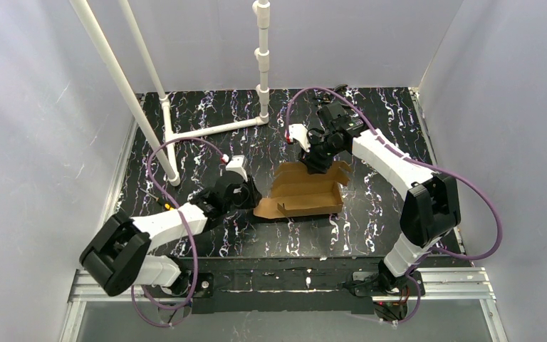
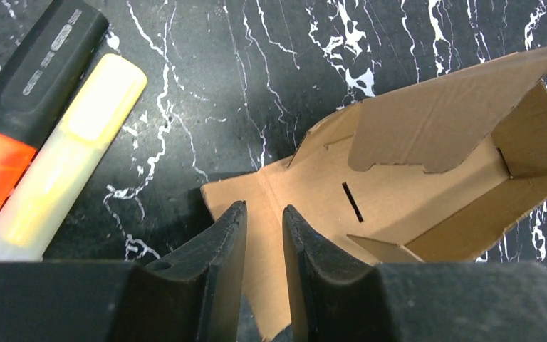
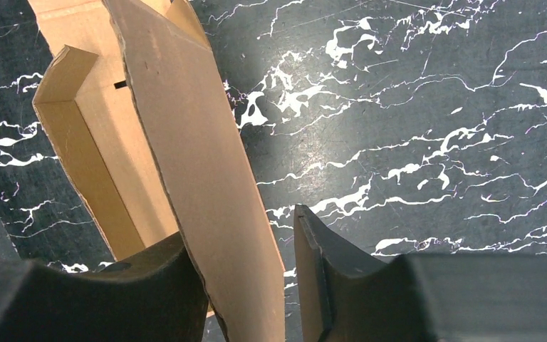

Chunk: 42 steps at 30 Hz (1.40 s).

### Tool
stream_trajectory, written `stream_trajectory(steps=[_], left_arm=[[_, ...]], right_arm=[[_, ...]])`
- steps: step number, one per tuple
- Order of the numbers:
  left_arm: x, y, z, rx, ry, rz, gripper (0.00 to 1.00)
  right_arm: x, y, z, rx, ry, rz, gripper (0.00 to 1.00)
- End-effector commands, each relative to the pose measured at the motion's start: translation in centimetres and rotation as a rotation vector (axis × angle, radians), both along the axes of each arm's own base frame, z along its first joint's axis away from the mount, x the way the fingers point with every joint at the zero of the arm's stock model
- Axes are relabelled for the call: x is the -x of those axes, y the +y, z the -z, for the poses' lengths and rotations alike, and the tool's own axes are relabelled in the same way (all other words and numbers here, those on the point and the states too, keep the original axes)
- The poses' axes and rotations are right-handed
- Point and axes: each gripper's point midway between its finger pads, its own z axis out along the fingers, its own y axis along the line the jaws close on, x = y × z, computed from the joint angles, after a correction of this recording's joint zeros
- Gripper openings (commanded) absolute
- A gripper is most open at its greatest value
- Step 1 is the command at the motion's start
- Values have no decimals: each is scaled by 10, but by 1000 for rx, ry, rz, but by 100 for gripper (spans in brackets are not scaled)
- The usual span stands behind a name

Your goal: Fold the paper box

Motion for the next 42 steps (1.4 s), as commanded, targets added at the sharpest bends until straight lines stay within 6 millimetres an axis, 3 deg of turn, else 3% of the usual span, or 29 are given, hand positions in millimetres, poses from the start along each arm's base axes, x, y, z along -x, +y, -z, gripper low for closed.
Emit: stream_trajectory(steps=[1,8,19,28,38,42], left_arm=[[-26,-19,-25,48,-61,9,24],[-37,-27,-15,34,-37,9,23],[-32,-27,11,20,12,13,20],[-37,-25,8,12,-14,6,15],[-46,-5,6,-11,-51,-113,14],[-49,-13,2,1,-52,-79,14]], right_arm=[[-3,3,-17,-41,-41,28,48],[6,6,-20,-67,-26,-14,35],[38,11,-26,-137,18,-147,19],[41,12,-25,-143,30,-166,6],[45,13,-23,-143,42,-191,2],[45,13,-22,-143,46,-200,2]])
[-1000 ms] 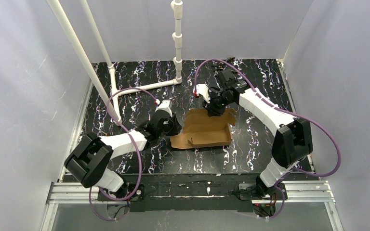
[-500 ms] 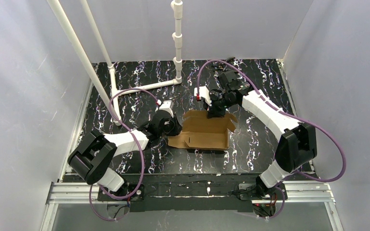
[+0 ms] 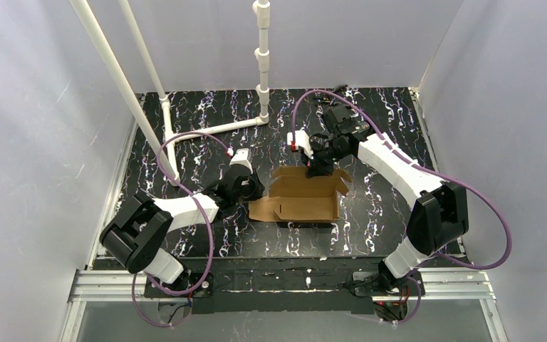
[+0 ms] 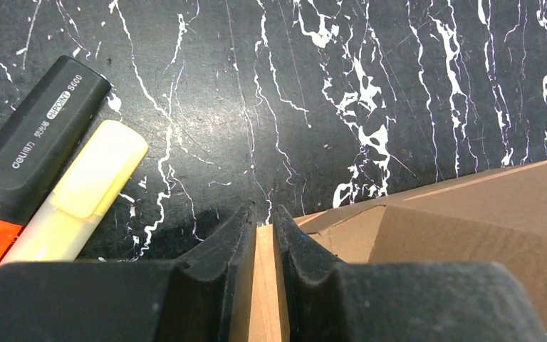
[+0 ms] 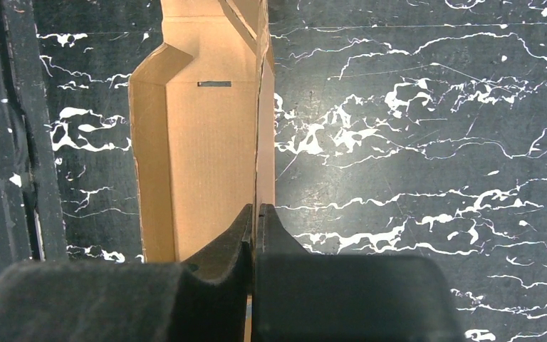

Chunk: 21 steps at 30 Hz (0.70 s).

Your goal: Fold the paper box

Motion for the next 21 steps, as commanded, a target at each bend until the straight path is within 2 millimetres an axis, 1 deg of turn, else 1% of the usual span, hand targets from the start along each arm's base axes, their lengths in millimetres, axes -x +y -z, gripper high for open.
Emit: stream_trajectory(steps=[1,5,9,14,18,21], left_arm=[[-11,-2,-14,16,-40,-5,14],[-9,-17,-12,40,-19,64,11],[2,-25,-4,78,14,118,0],[20,-34,-2,166,56,166,0],[28,-40,-3,223,84,189,0],[32,-44,0,249,116,190,0]], right_arm=[[8,2,-5,-23,13,-31,2],[8,2,-5,-23,12,-28,2],[3,2,-4,-16,3,-8,2],[2,1,-2,-10,6,0,1],[3,1,0,-12,12,5,1],[4,1,1,-15,16,9,1]])
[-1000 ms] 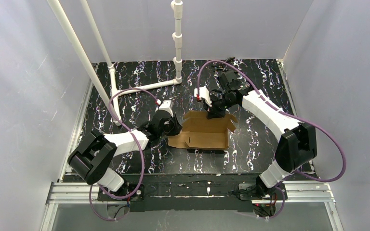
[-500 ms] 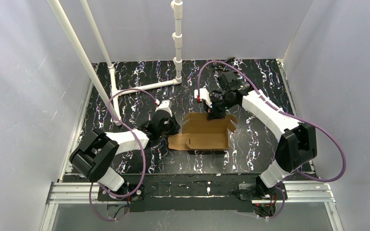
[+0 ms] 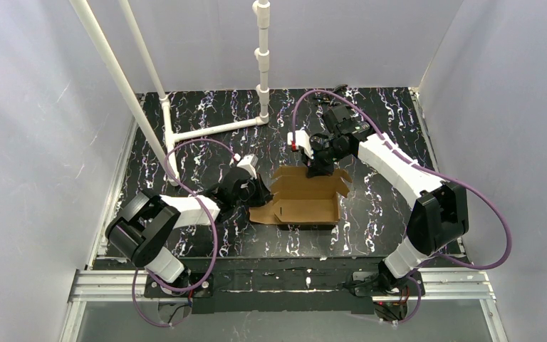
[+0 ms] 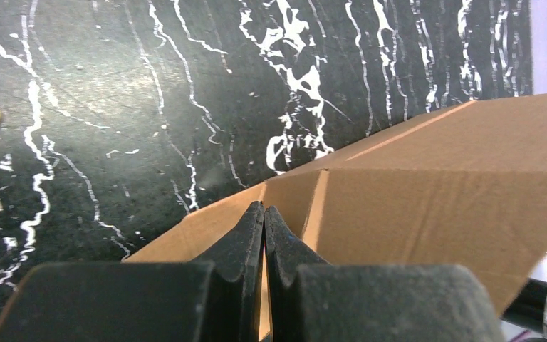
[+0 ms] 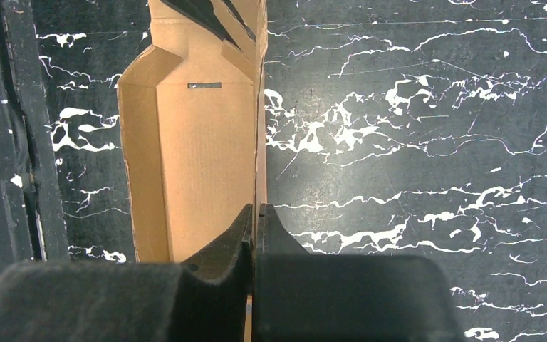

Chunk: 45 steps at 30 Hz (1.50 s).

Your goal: Fold the paper box

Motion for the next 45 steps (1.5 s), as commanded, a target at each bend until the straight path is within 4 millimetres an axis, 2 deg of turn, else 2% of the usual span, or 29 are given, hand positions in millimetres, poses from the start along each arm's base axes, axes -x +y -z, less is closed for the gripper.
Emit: stream_trajectory(steps=[1,8,16,23,29,37,45], left_arm=[[4,-11,-7,86,28,19,0],[3,-24,-4,153,78,15,0],[6,-27,5,184,127,-1,0],[8,-20,-1,201,115,-35,2],[12,-13,-5,204,100,-49,5],[15,-17,-7,228,121,-39,6],[10,-25,-10,254,128,-36,6]], right_arm=[[3,3,0,-21,10,8,1],[5,5,2,-39,27,20,1],[8,6,1,-60,27,28,1],[2,4,-6,-66,-2,70,1],[12,5,-12,-98,8,61,1],[23,4,-1,-121,38,67,1],[26,7,-5,-148,45,63,1]])
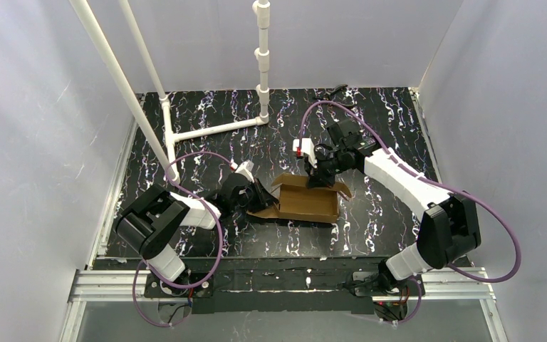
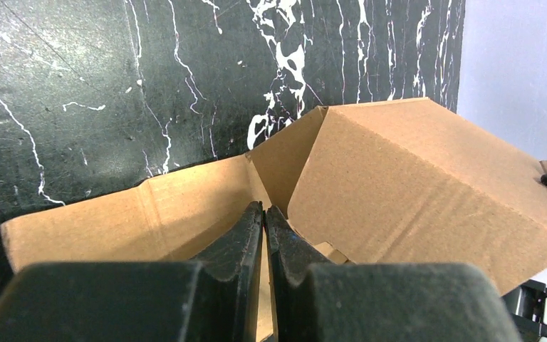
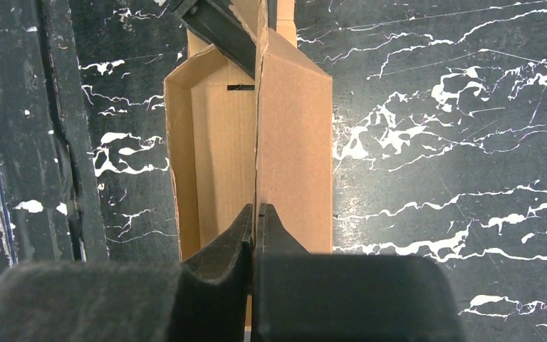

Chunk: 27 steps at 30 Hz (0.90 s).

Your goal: Fold the paper box

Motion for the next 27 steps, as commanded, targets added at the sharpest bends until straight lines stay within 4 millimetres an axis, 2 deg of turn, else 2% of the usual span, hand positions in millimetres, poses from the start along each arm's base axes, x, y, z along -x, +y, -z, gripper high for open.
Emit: stream_trajectory(steps=[1,3,10,15,27], left_arm=[[-7,-8,-17,48,-31,2,7],[-7,-6,-18,48,-34,-6,7],[-4,8,-17,25,-58,-52,19],[-11,4,-25,39,-74,-56,19],[-20,-6,-40,94,-81,-68,19]], right_arm=[[-1,8,-22,-71,-40,-14,1],[-1,8,-25,-74,-50,-21,1],[-1,1,-35,-91,-57,-20,1],[14,4,-34,-126,-13,-78,1],[25,9,-36,-166,30,-139,1]])
